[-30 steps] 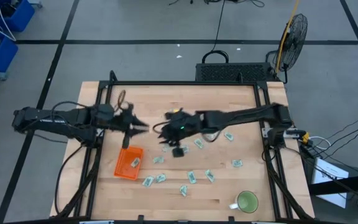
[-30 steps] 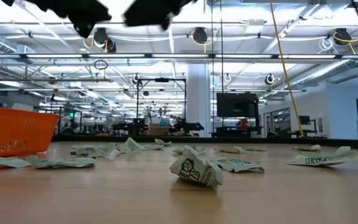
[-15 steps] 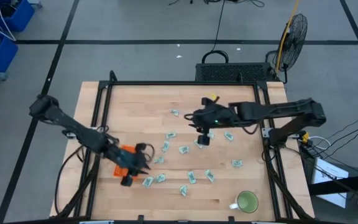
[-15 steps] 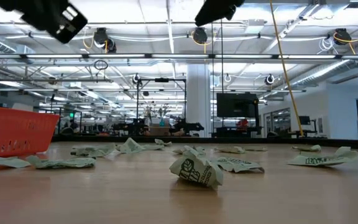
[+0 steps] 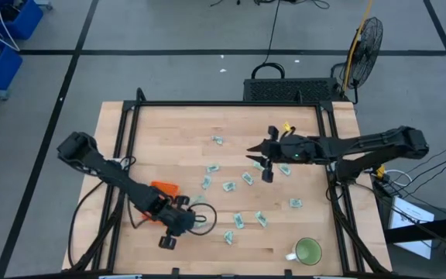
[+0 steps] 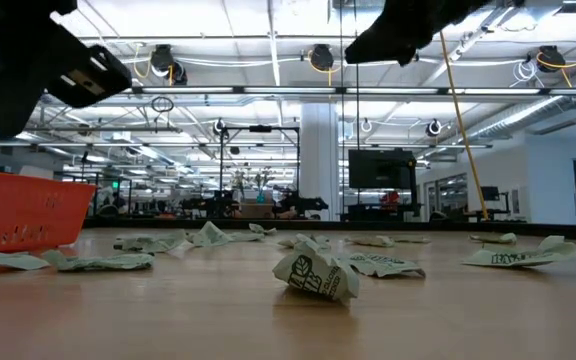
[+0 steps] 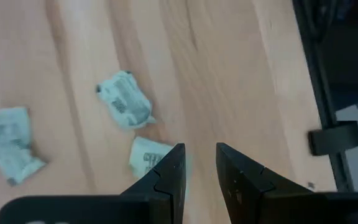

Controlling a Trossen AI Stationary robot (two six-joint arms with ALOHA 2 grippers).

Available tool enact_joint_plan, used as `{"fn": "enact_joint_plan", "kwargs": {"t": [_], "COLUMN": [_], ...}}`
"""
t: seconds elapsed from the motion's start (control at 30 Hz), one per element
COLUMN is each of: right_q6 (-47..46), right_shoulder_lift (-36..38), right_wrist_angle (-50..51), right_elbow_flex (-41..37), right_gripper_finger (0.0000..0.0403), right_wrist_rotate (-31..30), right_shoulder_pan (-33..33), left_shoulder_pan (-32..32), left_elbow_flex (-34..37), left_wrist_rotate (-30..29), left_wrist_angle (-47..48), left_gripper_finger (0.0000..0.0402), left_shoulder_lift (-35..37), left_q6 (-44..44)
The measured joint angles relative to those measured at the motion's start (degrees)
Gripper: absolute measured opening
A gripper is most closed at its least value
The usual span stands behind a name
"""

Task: Pick and place Stevia / Truvia into bins
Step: Put the white stevia packet into the orange bin

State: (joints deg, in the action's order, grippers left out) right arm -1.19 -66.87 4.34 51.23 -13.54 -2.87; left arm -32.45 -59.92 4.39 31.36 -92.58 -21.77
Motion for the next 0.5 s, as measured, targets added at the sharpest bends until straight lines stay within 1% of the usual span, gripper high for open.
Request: {"fn": "enact_joint_plan", "kwargs": {"t": [0.13, 0.33, 0.5], "right_q6": [-2.3, -4.2, -4.2], "right_shoulder_lift": [3.3, 6.1, 6.6], "right_wrist_angle": [-1.4, -4.4, -6.5], "right_elbow_flex": [-4.5, -9.1, -10.8], "right_gripper_finger": [0.0089, 0.0089, 0.0089], "right_wrist_rotate": [0.1, 0.2, 0.3], "right_shoulder_pan": [-0.2, -0.2, -0.2], "left_shoulder_pan": [-0.3, -0.8, -1.7], "left_elbow_flex": [-2.5, -3.2, -3.3], "left_wrist_rotate": [0.8, 0.4, -3.1], "left_wrist_angle": [3.2, 4.0, 6.9], "left_gripper_finger": [0.0093, 0.0093, 0.0093], "left_shoulder_lift": [-4.0, -7.7, -9.4], "left_q6": [-1.3, -1.3, -0.1]}}
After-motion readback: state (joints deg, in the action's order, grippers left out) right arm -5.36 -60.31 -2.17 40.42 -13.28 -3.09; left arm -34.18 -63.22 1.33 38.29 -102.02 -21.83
